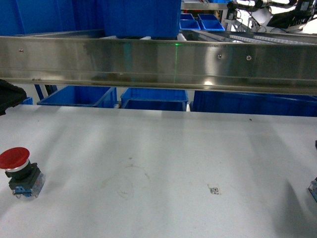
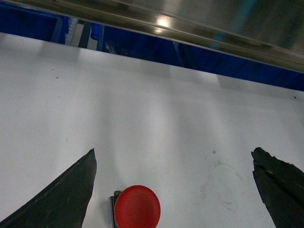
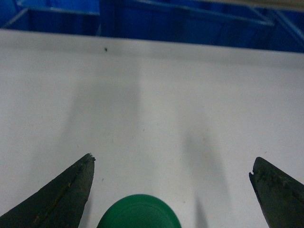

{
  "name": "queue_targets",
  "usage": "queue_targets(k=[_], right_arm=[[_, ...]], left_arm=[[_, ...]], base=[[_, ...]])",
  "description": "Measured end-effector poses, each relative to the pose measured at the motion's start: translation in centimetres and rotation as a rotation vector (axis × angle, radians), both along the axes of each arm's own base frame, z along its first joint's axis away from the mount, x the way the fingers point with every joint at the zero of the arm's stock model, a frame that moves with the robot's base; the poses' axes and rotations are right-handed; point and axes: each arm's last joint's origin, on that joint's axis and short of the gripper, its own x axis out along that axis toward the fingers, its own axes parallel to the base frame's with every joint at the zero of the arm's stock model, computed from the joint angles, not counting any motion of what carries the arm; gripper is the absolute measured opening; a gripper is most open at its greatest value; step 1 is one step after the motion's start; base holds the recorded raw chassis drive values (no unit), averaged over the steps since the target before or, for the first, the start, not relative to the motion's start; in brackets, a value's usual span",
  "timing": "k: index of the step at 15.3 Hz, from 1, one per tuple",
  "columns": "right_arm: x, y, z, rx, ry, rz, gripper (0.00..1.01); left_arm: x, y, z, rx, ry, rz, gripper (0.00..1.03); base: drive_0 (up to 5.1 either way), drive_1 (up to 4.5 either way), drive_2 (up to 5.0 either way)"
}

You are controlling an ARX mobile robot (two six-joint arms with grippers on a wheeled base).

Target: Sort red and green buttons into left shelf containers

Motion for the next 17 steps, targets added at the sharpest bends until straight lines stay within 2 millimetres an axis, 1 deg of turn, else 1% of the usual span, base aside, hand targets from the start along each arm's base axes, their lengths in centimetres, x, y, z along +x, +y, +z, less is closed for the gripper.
queue_targets(k=[2,3,5,6,7,8,11,14,17], right_arm=[[0.6,0.1,-1.4,0.011,0.069,0.014,0.98],[1.2,0.1,-1.4,0.016,0.066,0.017,0.98],[2.7,-0.6,-1.2,0.036,0.023,0.013,0.98],[3.1,-0.9,-1.5,0.042,0.013,0.015,0.98],[3.3,-1.0,-2.0,0.047,0.030,0.017,0.98],[3.4,-1.0,-2.1,0.054,0.040,0.025,0.98],[3.3,0.0,-2.6,0.065,0.059,0.077,0.98],[3.2,0.1,-2.9,0.072,0.063,0.072,0.97],[2.8,0.0,-3.6,0.072,0.096,0.062,0.67]], left_arm=[[0.0,0.0,0.0,0.000,0.000,0.000,0.98],[0.0,0.0,0.0,0.000,0.000,0.000,0.98],[0.0,0.0,0.0,0.000,0.000,0.000,0.98],[0.0,0.0,0.0,0.000,0.000,0.000,0.98],[0.0,0.0,0.0,0.000,0.000,0.000,0.98],[0.0,0.0,0.0,0.000,0.000,0.000,0.98],[0.0,0.0,0.0,0.000,0.000,-0.001,0.98],[0.0,0.0,0.0,0.000,0.000,0.000,0.98],[0.0,0.0,0.0,-0.001,0.000,-0.002,0.98]], base=[[0.0,0.00,0.0],[0.0,0.00,0.0],[0.0,0.00,0.0],[0.0,0.00,0.0],[0.0,0.00,0.0],[0.0,0.00,0.0],[0.0,0.00,0.0],[0.0,0.00,0.0],[0.0,0.00,0.0]])
